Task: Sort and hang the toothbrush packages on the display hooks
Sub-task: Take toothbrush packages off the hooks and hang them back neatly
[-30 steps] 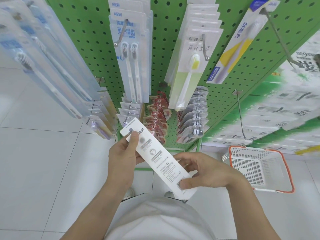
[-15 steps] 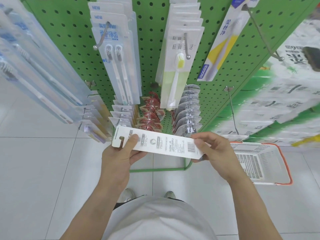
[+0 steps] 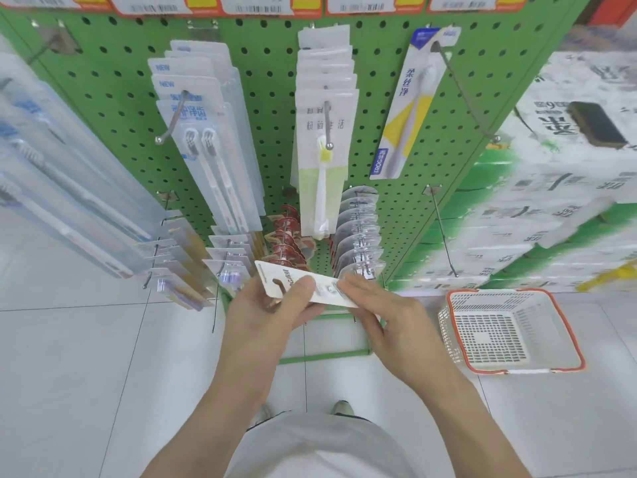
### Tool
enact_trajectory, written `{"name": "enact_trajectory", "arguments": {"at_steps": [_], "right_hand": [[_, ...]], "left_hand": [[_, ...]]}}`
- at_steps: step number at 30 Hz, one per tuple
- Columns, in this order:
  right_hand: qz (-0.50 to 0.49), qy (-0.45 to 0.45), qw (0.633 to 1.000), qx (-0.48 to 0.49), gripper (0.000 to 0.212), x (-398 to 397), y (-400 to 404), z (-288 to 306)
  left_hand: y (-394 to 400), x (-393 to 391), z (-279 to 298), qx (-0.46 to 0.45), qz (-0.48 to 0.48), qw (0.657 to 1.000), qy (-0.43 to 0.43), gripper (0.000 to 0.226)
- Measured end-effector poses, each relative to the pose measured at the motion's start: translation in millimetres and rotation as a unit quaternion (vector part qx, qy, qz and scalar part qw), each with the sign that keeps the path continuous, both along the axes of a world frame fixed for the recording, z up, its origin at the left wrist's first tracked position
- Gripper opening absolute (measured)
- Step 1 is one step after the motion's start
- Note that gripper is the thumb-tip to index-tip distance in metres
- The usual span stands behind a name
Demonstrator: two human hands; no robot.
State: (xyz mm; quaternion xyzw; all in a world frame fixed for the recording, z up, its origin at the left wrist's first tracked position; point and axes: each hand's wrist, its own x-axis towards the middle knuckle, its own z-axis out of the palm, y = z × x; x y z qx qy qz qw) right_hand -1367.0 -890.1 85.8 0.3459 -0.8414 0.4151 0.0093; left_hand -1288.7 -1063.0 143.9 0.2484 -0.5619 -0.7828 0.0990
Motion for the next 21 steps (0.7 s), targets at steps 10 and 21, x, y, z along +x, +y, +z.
{"name": "enact_trajectory", "arguments": {"at_steps": [10, 21], "right_hand": [[0.021, -0.263, 0.939, -0.220, 0.033, -9, 29, 34], [-0.026, -0.283, 0.862, -0.420, 0.038, -19, 32, 59]], "left_hand": [[20, -41, 20, -0.161, -0.131, 0.965, 0.158, 0.042], [51, -81, 65, -0.162, -0.153, 0.948, 0.226, 0.012]]}}
